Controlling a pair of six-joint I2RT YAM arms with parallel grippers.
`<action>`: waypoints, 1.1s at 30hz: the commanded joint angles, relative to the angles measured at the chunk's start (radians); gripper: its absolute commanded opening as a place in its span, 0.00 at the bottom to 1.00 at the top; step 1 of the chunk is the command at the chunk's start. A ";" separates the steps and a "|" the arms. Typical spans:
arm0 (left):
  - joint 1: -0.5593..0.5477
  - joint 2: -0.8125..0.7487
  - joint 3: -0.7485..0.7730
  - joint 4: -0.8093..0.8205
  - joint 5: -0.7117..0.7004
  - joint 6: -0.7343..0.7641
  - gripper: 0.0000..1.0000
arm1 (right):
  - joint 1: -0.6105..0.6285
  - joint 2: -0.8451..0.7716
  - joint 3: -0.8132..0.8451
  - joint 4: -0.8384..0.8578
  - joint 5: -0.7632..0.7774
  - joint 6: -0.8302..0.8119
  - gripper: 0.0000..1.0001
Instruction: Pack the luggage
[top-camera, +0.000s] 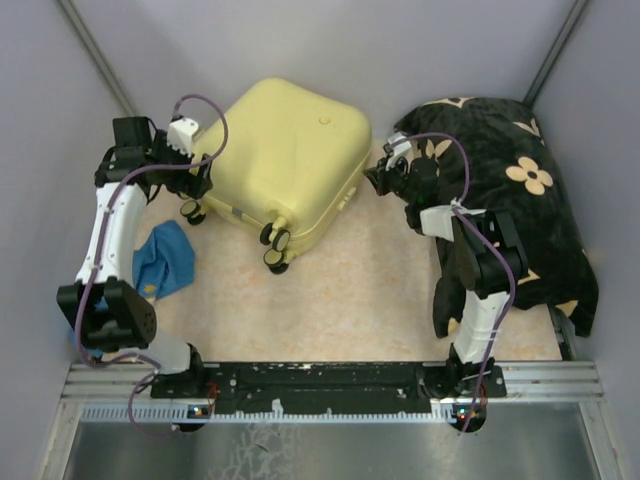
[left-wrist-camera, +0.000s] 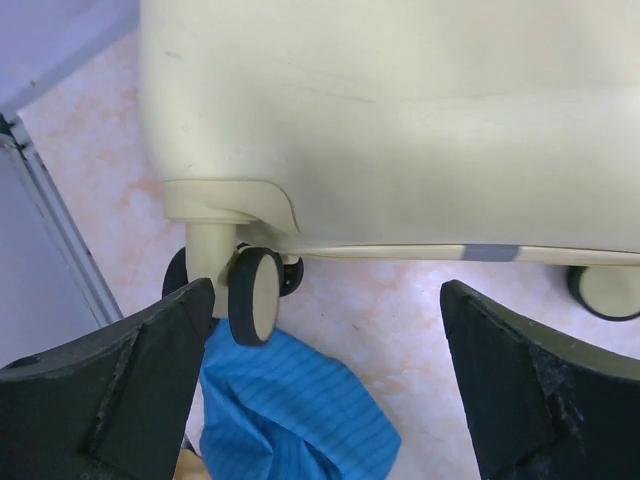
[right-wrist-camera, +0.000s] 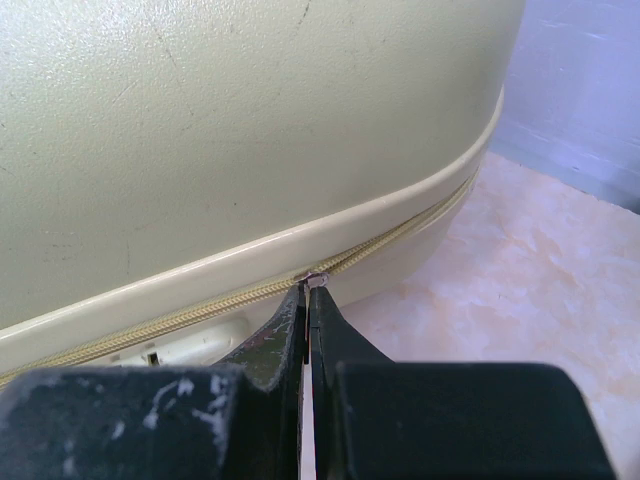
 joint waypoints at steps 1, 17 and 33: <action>-0.006 -0.115 -0.033 -0.042 0.054 -0.074 1.00 | 0.010 -0.072 -0.016 0.070 -0.013 0.002 0.00; -0.408 -0.181 -0.247 -0.168 0.230 -0.180 0.92 | 0.008 -0.058 -0.007 0.089 -0.044 -0.001 0.00; -0.612 -0.113 -0.281 -0.013 -0.112 -0.352 0.52 | 0.008 -0.085 -0.038 0.097 -0.019 -0.015 0.00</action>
